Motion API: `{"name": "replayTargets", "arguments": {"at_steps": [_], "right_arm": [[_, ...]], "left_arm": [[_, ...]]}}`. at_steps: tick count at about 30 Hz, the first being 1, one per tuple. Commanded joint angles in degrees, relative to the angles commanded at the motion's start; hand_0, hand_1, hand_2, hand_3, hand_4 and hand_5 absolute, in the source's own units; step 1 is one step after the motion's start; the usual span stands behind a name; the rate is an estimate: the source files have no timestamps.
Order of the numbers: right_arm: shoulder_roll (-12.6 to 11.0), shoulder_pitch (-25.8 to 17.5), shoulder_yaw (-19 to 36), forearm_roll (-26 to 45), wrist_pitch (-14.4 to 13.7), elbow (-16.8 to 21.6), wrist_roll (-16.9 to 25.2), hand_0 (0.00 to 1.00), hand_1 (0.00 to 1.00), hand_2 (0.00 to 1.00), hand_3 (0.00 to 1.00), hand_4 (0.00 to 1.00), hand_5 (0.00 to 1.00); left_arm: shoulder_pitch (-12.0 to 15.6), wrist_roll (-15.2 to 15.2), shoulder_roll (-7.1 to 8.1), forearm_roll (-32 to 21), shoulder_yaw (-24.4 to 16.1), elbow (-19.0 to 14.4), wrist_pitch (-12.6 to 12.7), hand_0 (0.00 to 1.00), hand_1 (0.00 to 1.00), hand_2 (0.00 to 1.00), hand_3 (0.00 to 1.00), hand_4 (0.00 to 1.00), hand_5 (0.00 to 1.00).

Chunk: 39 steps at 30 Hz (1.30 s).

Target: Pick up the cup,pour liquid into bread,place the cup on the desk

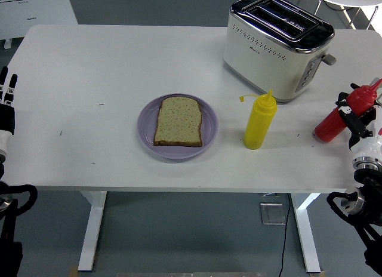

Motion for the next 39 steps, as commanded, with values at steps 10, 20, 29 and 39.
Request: {"name": "replayTargets", "arguments": {"at_steps": [10, 20, 29, 39], "right_arm": [[-0.93, -0.31, 2.10, 0.98, -0.89, 4.46, 0.11, 0.363, 0.360, 0.450, 0.550, 0.552, 0.031], [-2.21, -0.36, 3.80, 2.17, -2.78, 10.20, -0.45, 0.192, 0.243, 0.379, 0.529, 0.470, 0.060], [-5.13, 0.57, 6.90, -6.43, -1.81, 18.97, -7.51, 0.164, 0.226, 0.372, 0.529, 0.482, 0.056], [-10.03, 6.09, 8.63, -20.02, -2.88, 29.14, -13.52, 0.142, 0.210, 0.368, 0.526, 0.442, 0.066]], "left_arm": [[0.11, -0.01, 0.01, 0.01, 0.06, -0.03, 0.01, 0.807, 0.787, 0.827, 0.796, 0.479, 0.998], [0.34, 0.00, 0.01, 0.04, 0.16, -0.07, 0.04, 0.807, 0.786, 0.826, 0.795, 0.478, 0.998], [0.13, -0.01, 0.13, 0.04, -0.27, -0.16, 0.04, 0.805, 0.785, 0.825, 0.796, 0.478, 0.998], [-0.09, -0.02, 0.13, 0.01, -0.55, -0.18, 0.07, 0.805, 0.785, 0.822, 0.794, 0.478, 0.998]]}}
